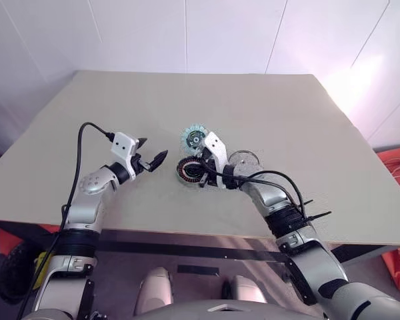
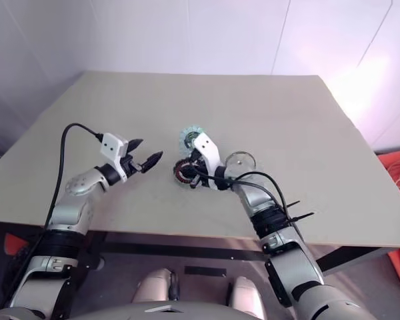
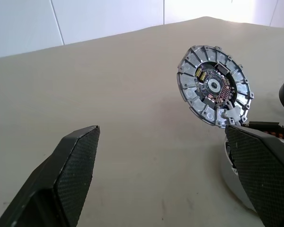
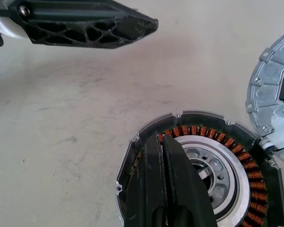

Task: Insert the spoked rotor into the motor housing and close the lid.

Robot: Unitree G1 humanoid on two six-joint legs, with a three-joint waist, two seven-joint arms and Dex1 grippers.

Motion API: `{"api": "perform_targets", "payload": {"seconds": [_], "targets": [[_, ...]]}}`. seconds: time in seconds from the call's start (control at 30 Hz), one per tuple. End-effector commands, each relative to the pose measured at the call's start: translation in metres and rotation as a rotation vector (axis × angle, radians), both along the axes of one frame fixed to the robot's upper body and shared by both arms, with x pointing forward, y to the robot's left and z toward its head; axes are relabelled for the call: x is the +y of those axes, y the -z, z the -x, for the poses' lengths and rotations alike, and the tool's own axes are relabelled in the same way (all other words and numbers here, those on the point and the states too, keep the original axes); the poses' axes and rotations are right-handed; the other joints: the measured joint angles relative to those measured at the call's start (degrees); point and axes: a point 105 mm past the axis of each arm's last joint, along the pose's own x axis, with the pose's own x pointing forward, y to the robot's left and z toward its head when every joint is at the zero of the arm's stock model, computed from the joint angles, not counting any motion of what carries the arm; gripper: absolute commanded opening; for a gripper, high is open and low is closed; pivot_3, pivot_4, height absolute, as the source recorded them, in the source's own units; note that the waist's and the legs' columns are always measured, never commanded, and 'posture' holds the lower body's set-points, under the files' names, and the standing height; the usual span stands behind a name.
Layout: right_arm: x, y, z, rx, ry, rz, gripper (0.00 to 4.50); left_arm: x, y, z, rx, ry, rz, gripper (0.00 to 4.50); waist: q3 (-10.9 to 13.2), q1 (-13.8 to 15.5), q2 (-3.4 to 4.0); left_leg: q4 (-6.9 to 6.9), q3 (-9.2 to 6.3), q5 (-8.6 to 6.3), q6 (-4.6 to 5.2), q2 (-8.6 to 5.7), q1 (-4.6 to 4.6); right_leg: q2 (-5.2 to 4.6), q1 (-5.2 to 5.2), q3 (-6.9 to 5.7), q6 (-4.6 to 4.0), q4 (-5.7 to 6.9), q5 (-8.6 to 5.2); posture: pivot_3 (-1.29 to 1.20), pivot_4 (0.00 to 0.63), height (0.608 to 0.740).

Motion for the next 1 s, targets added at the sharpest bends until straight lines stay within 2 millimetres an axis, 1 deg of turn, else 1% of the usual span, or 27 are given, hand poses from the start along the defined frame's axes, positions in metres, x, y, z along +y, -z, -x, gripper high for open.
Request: {"api": "perform_targets", "payload": {"seconds": [0.03, 0.23, 0.37, 0.5, 0.63, 0.73, 0.83, 1.0], "targets": [[0.001, -0.009, -0.004, -0.042, -0.003, -0.003, 0.04, 0.004, -0.014, -0.001, -0.062, -0.012, -0.006, 4.50, 0.00, 0.01, 0.00, 0.00, 0.00, 0.00, 0.00, -0.01, 0.00, 0.00, 0.00, 0.00, 0.00, 0.00, 0.00, 0.00, 0.000, 0.740], [-0.004, -0.008, -0.006, -0.041, 0.011, 0.001, 0.04, 0.004, -0.014, -0.002, -0.063, -0.012, -0.007, 4.50, 0.00, -0.05, 0.00, 0.00, 0.00, 0.01, -0.01, 0.01, 0.01, 0.00, 0.00, 0.00, 0.02, 0.01, -0.01, 0.00, 0.000, 0.740], [-0.005, -0.018, -0.008, -0.056, 0.015, -0.021, 0.04, 0.003, -0.014, -0.002, -0.063, -0.010, -0.005, 4.50, 0.00, -0.04, 0.00, 0.00, 0.00, 0.01, -0.01, 0.01, 0.00, 0.00, 0.00, 0.00, 0.04, 0.01, -0.02, 0.00, 0.000, 0.740], [-0.003, -0.034, -0.012, -0.076, 0.020, -0.064, 0.04, 0.002, -0.014, -0.002, -0.063, -0.007, -0.003, 4.50, 0.00, -0.05, 0.00, 0.00, 0.00, 0.01, -0.02, 0.01, 0.01, 0.00, 0.00, 0.01, 0.03, 0.01, -0.02, 0.00, 0.000, 0.740], [-0.002, -0.040, -0.016, -0.079, 0.031, -0.083, 0.04, 0.001, -0.014, -0.002, -0.063, -0.004, -0.003, 4.50, 0.00, -0.05, 0.00, 0.00, 0.00, 0.01, -0.02, 0.02, 0.01, 0.01, -0.01, 0.00, -0.08, 0.02, 0.05, 0.00, 0.000, 0.740], [-0.003, -0.038, -0.021, -0.079, 0.047, -0.073, 0.04, 0.000, -0.014, -0.002, -0.062, -0.001, -0.003, 4.50, 0.00, -0.06, 0.00, 0.00, 0.00, 0.01, -0.02, 0.02, 0.00, 0.01, -0.01, 0.00, -0.13, 0.02, 0.08, 0.00, 0.000, 0.740], [-0.003, -0.035, -0.021, -0.070, 0.048, -0.071, 0.04, 0.001, -0.014, -0.002, -0.063, -0.002, -0.005, 4.50, 0.00, -0.02, 0.00, -0.01, 0.00, 0.01, -0.02, 0.01, 0.00, 0.01, -0.01, 0.00, -0.17, 0.01, 0.10, 0.00, 0.000, 0.740], [-0.006, -0.006, -0.019, -0.008, 0.073, -0.034, 0.04, 0.001, -0.015, -0.002, -0.063, -0.003, -0.007, 4.50, 0.00, -0.08, -0.01, -0.02, 0.00, 0.01, -0.02, 0.01, 0.01, 0.01, -0.01, 0.00, -0.16, 0.01, 0.09, 0.00, 0.000, 0.740]]}}
